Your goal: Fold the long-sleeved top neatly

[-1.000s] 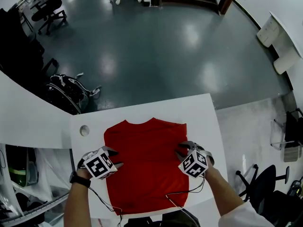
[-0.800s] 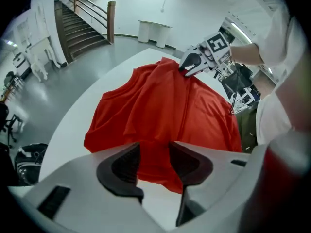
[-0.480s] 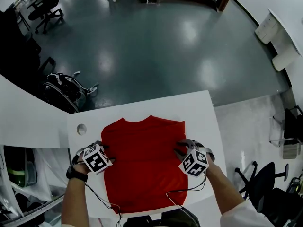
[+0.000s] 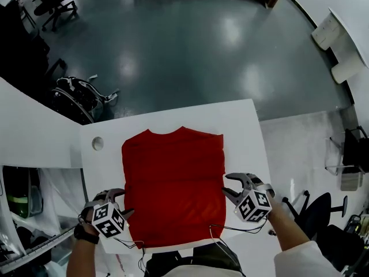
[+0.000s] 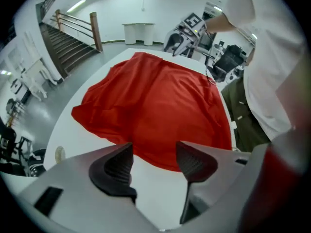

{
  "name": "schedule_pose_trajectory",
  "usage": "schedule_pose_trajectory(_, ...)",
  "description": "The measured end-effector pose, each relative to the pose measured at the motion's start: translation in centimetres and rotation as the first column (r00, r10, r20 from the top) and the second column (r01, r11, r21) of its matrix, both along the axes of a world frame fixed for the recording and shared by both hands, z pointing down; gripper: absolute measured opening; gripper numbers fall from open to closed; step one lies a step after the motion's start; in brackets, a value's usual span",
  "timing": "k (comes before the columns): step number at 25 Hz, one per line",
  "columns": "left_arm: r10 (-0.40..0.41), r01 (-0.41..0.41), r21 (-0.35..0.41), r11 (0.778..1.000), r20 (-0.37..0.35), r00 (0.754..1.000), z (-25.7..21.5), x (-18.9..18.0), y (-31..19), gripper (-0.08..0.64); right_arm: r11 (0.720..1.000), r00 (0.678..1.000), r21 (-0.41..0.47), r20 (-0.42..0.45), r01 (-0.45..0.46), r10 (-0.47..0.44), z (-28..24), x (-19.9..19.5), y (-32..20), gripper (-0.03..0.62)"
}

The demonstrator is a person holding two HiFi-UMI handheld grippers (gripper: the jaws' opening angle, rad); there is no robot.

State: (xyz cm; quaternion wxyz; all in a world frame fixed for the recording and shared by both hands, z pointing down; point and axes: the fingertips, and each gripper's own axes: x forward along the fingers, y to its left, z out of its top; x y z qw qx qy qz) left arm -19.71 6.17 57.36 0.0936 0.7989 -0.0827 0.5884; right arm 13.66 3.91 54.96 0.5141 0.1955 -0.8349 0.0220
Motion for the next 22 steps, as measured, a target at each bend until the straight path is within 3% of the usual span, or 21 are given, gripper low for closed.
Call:
schedule_pose_trajectory(5, 0.100, -0.101, 0.016, 0.995, 0.027, 0.995, 1.1, -0.9, 10.2, 0.284, 0.983, 0.981, -0.057, -0.080, 0.174, -0.178, -0.2, 0.1, 10.4, 0.184)
schedule_pose_trajectory(9, 0.139, -0.141, 0.037, 0.989, 0.056, 0.989, 2.5, -1.1, 14.6, 0.293, 0.958, 0.954, -0.081, -0.100, 0.276, -0.283, 1.1, -0.8, 16.6, 0.186)
schedule_pose_trajectory(15, 0.108, -0.108, -0.005, 0.994, 0.041, 0.993, 3.3, -0.5, 17.2, 0.293, 0.959, 0.956, -0.087, -0.101, 0.269, -0.277, 2.6, -1.7, 18.6, 0.186)
schedule_pose_trajectory(22, 0.094, -0.095, 0.019, 0.995, 0.044, 0.995, 3.0, 0.2, 18.3, 0.293, 0.948, 0.941, -0.055, -0.116, 0.313, -0.318, 2.8, -2.0, 19.6, 0.186)
